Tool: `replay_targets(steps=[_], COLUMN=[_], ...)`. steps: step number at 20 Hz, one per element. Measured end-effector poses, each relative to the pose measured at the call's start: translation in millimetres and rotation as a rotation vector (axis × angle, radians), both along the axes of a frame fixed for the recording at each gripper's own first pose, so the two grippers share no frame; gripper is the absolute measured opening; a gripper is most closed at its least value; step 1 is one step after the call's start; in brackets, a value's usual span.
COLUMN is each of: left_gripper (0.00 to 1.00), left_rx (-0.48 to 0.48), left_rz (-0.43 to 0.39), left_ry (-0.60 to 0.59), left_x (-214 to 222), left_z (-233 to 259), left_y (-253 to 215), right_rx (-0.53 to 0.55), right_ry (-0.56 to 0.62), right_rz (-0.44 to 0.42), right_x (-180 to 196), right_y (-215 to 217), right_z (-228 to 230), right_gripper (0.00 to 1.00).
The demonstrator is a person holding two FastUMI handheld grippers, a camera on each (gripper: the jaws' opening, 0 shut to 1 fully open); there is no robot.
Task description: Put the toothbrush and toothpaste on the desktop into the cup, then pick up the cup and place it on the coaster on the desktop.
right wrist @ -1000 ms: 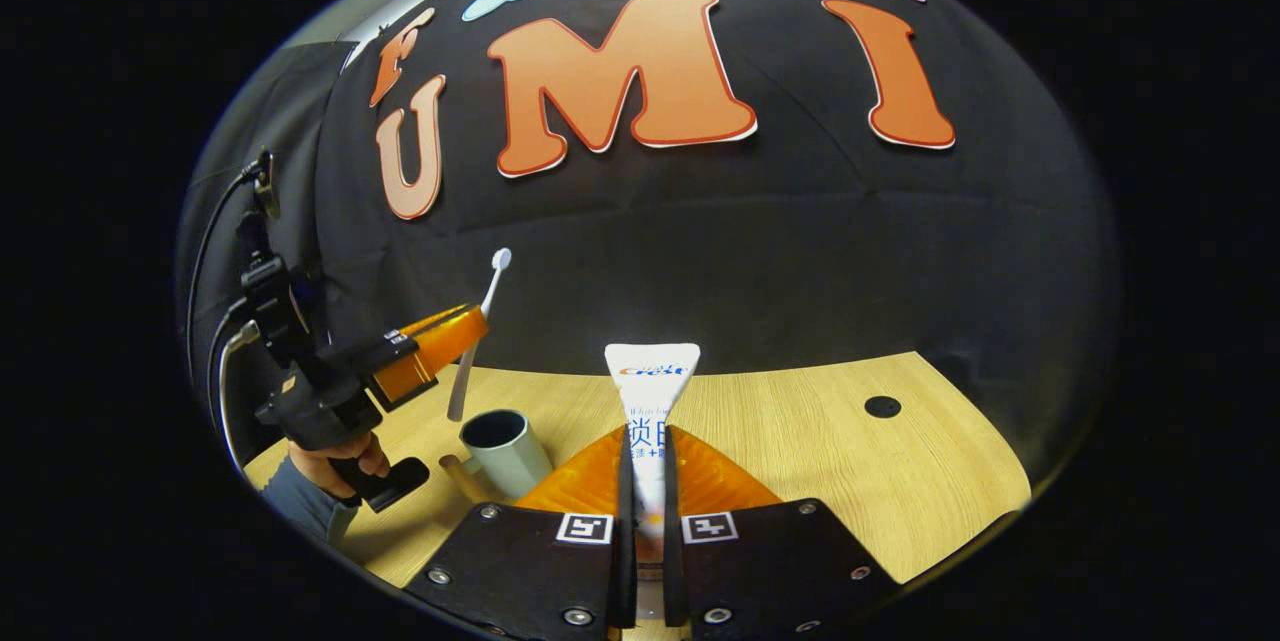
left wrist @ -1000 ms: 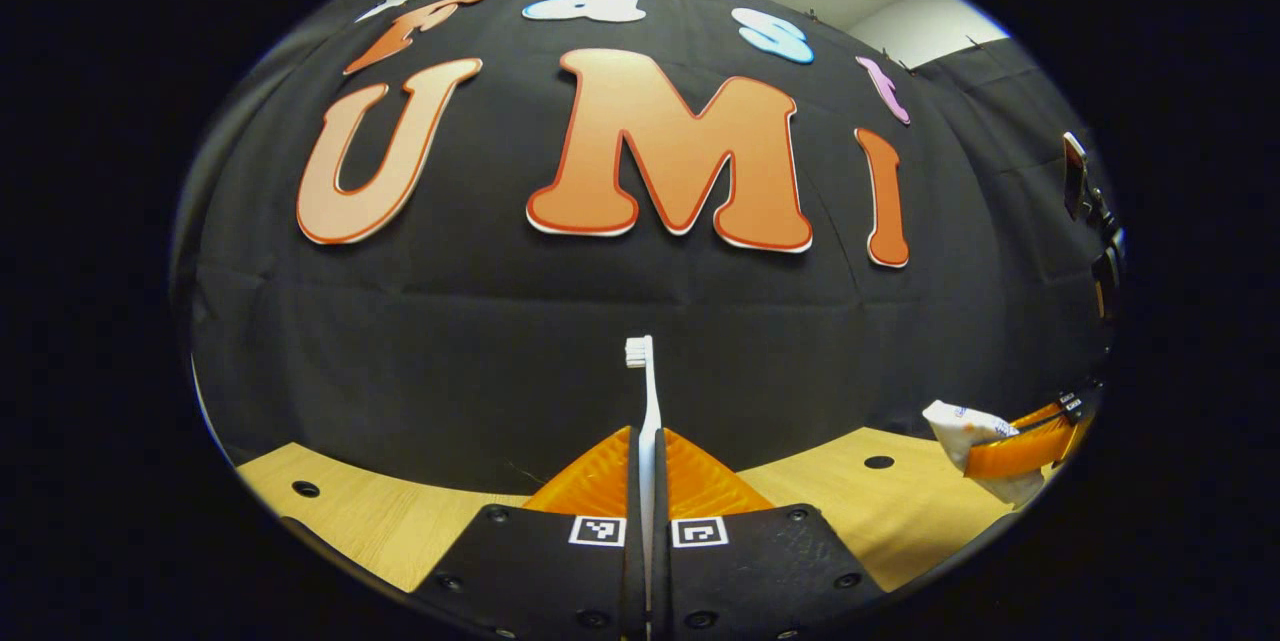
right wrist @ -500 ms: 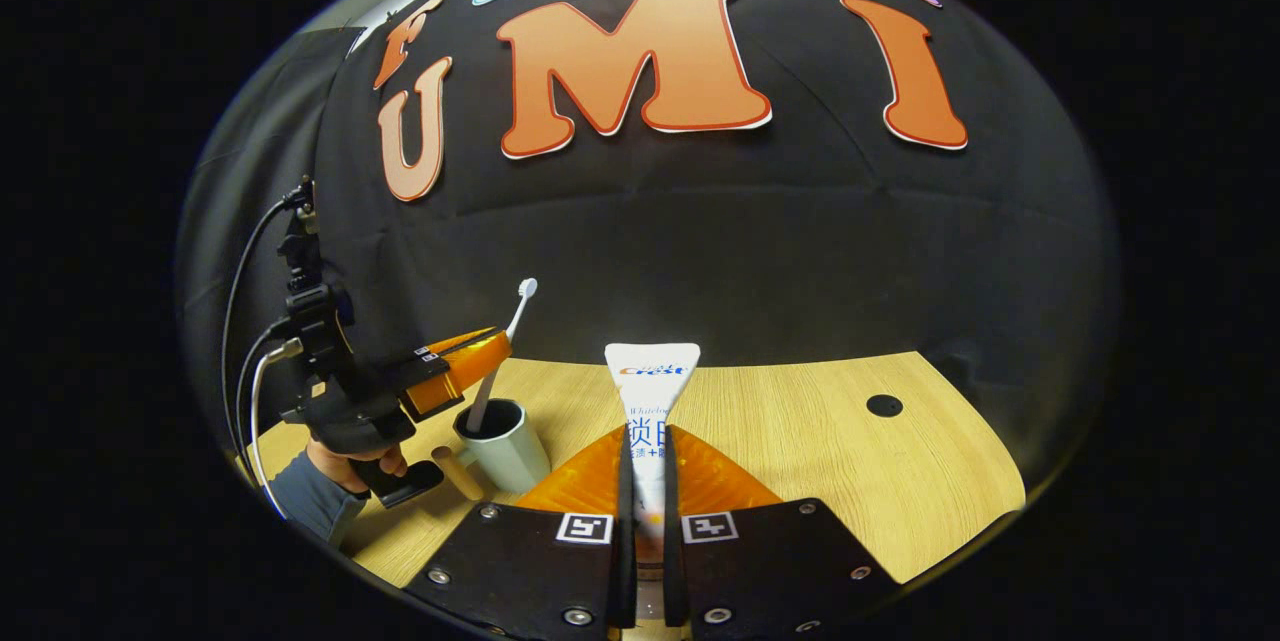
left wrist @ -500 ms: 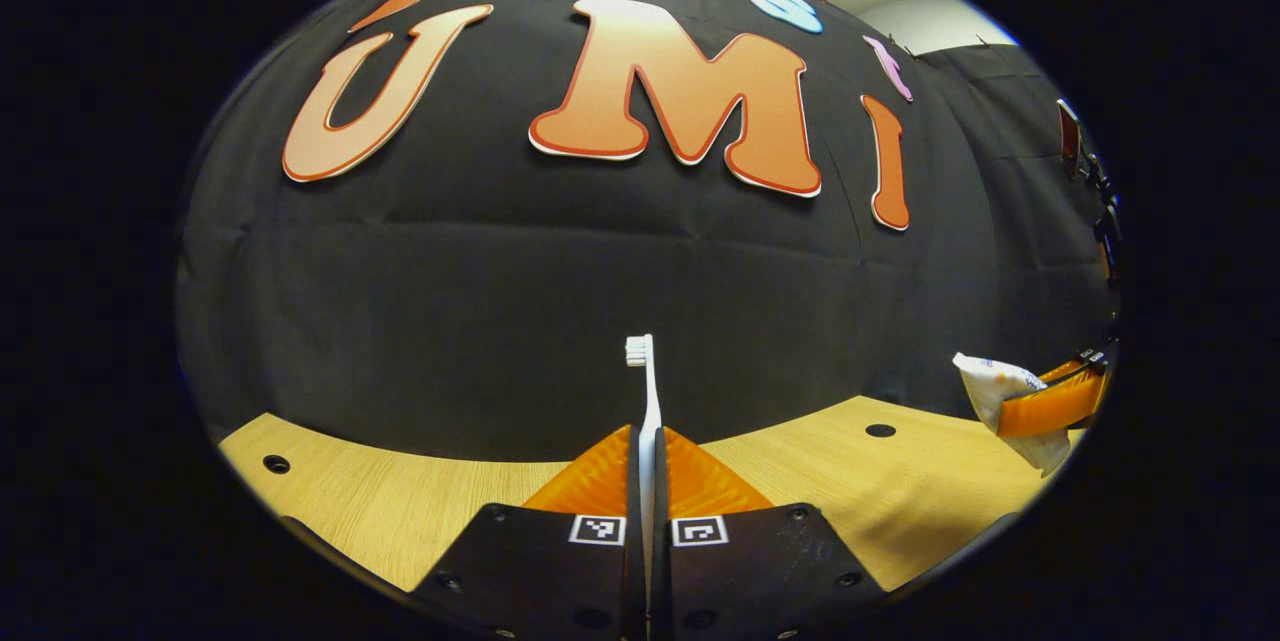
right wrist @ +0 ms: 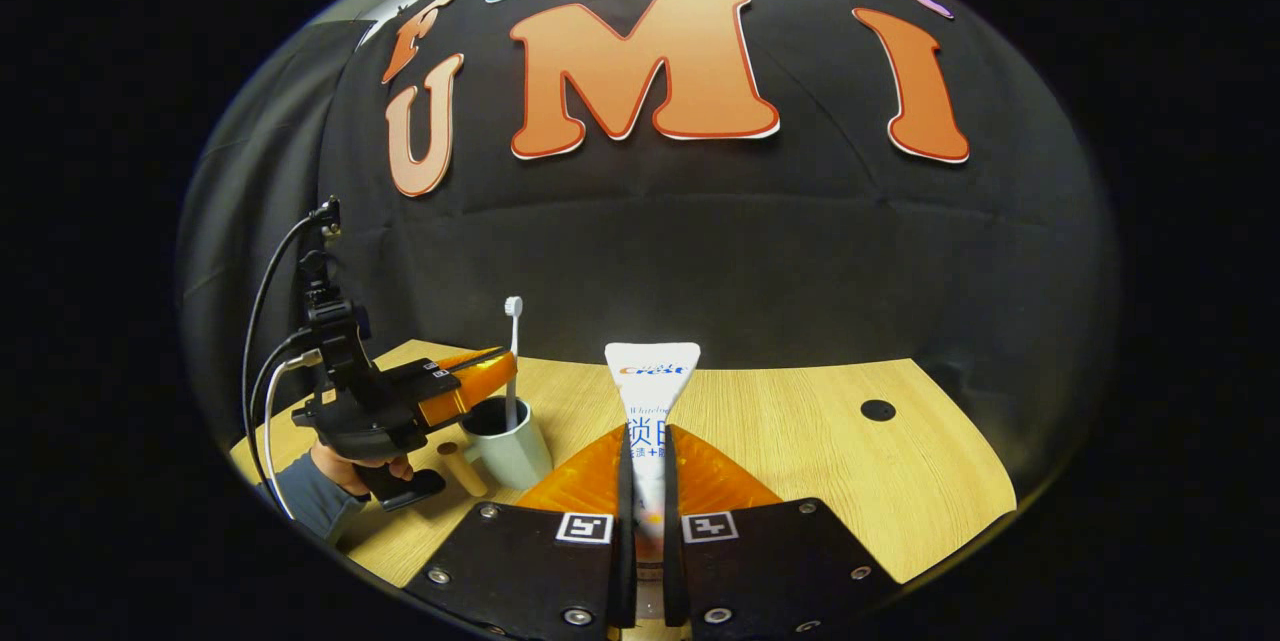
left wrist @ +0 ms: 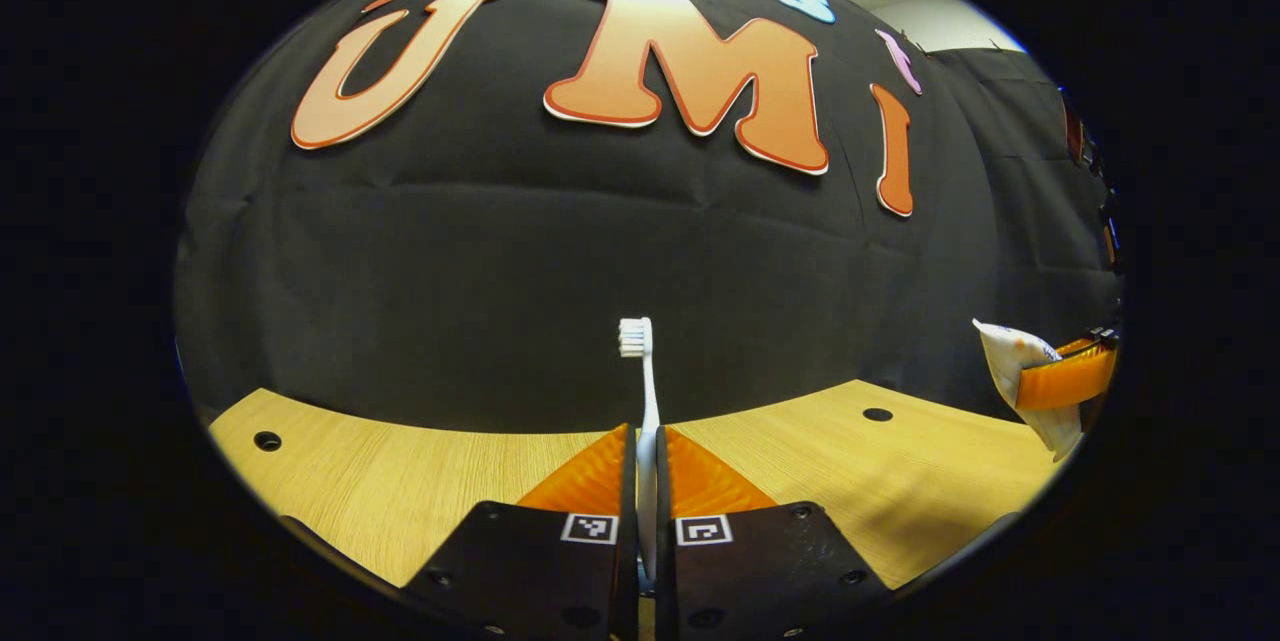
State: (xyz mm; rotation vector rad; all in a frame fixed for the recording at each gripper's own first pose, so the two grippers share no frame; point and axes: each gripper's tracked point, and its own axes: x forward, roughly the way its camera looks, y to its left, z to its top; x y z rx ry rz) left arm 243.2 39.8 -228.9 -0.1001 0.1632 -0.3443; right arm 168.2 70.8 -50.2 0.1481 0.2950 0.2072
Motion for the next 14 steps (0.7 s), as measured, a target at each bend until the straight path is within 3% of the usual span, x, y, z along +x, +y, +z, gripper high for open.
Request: replay_targets(steps=[4,6,7,10,13,14], left_gripper=[0.08,0.14,0.41,0.83,0.98,0.98], left_rx=[0.011,0.035,0.054,0.108,0.097,0.099], left_rz=[-0.001,-0.029,-0.040,-0.022,0.013,0.026], left_ry=[0.022,0.050,0.051,0.042,0.064,0.073], left_x=[-10,-25,-31,-48,-66,-73], left_z=[0,-1,0,7,13,14], left_y=[4,3,3,13,27,31], right_rx=[0.001,0.007,0.009,0.032,0.060,0.065], right_ry=[-0.010,-0.019,-0.026,-0.042,-0.053,-0.062], right_rz=[0.007,0.013,0.015,0.020,0.038,0.044], right_x=[-8,-13,-14,-14,-13,-12], right_y=[4,6,8,11,21,24], right_z=[7,12,14,22,27,29], right_gripper=[0.11,0.11,0.11,0.11,0.11,0.11])
